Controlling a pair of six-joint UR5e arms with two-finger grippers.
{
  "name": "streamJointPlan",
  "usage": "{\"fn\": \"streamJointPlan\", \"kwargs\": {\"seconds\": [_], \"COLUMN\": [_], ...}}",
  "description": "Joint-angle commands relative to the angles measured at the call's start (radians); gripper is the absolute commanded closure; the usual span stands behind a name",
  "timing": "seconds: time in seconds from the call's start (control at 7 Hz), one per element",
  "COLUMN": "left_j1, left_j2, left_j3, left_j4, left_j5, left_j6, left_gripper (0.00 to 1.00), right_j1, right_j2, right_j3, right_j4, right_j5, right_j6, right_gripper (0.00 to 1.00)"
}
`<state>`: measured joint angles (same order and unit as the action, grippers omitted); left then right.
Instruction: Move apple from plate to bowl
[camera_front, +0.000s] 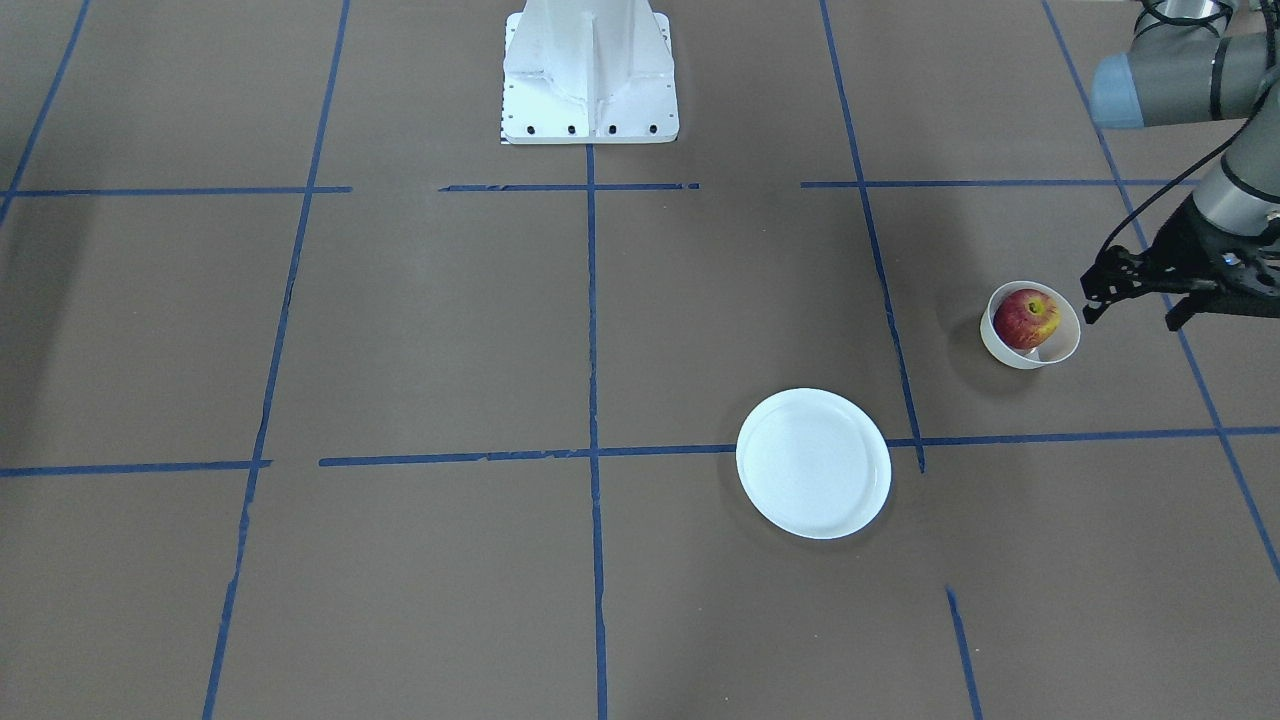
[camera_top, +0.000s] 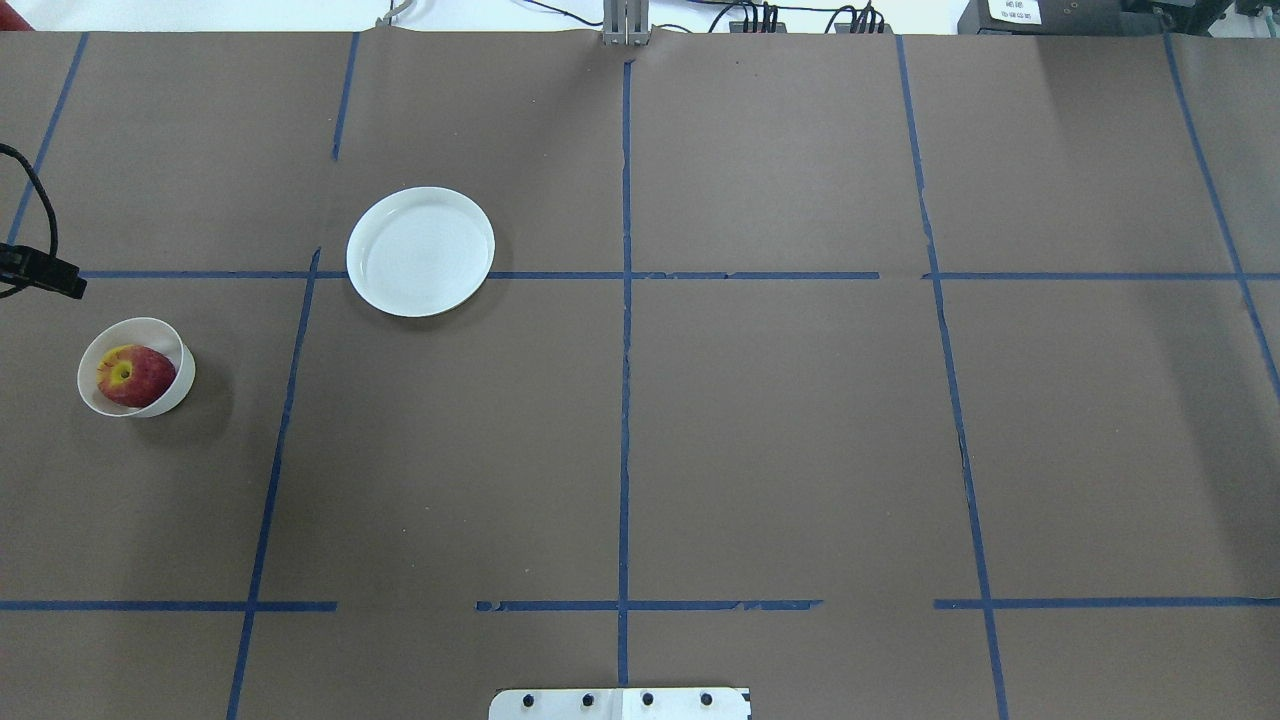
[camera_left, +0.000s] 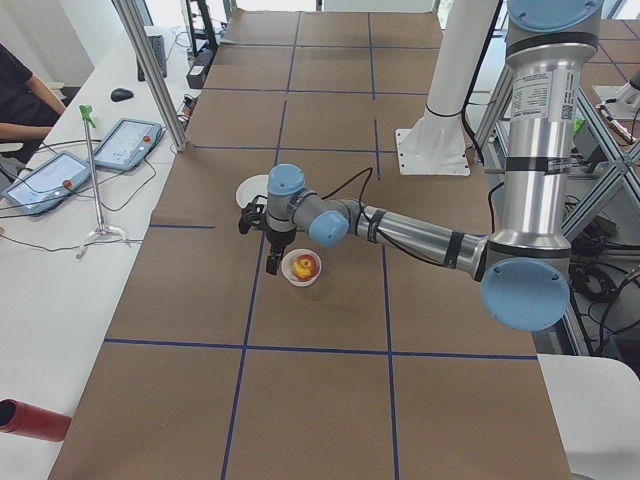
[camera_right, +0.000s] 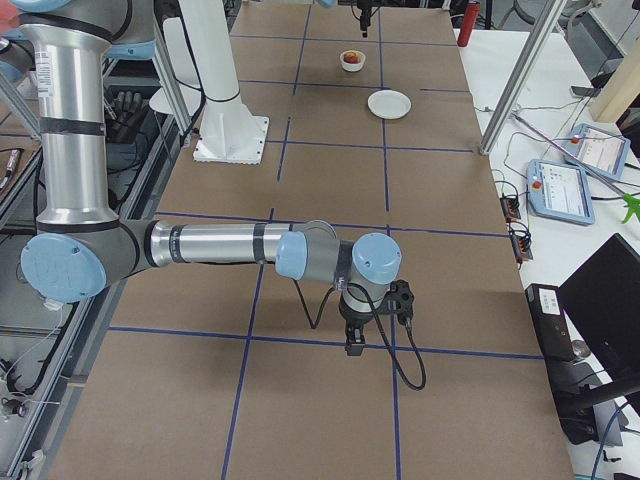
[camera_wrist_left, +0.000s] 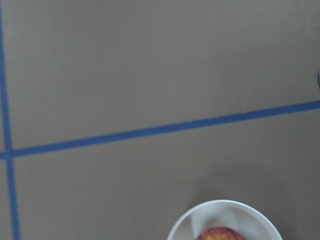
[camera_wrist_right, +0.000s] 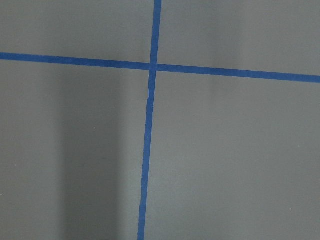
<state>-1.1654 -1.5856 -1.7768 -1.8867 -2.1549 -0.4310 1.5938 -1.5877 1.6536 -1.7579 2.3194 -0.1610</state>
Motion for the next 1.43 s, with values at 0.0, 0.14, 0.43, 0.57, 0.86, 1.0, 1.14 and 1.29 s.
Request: {"fn": "streamJointPlan", "kwargs": {"seconds": [0.0,0.14,0.43,0.57,0.86,1.0,1.14,1.29], "left_j1": [-0.138,-0.186,-0.299,-0.359,-0.405,-0.411,-0.413,-0.413], "left_j2": [-0.008,0.002,0.003,0.002,0.006,0.007,0.007,0.006], "left_j3": [0.01,0.034,0.118,0.12,0.119,0.12,0.12,0.137], "left_j4": [0.07,0.069,0.148,0.246,0.349,0.366,0.388,0.4], "left_j5": [-0.049,-0.054,-0.159,-0.163,-0.18,-0.178,-0.178,-0.178], "left_j6": [0.223,0.256,0.415,0.425,0.461,0.471,0.471,0.471], "left_gripper": [0.0,0.0,0.0,0.0,0.0,0.0,0.0,0.0], "right_j1": [0.0,0.0,0.0,0.0,0.0,0.0,0.0,0.0], "right_j2": [0.0,0.0,0.0,0.0,0.0,0.0,0.0,0.0], "right_j3": [0.0,0.0,0.0,0.0,0.0,0.0,0.0,0.0], "right_j4": [0.0,0.0,0.0,0.0,0.0,0.0,0.0,0.0], "right_j5": [0.0,0.0,0.0,0.0,0.0,0.0,0.0,0.0], "right_j6": [0.0,0.0,0.0,0.0,0.0,0.0,0.0,0.0], "right_gripper": [0.0,0.0,0.0,0.0,0.0,0.0,0.0,0.0]}}
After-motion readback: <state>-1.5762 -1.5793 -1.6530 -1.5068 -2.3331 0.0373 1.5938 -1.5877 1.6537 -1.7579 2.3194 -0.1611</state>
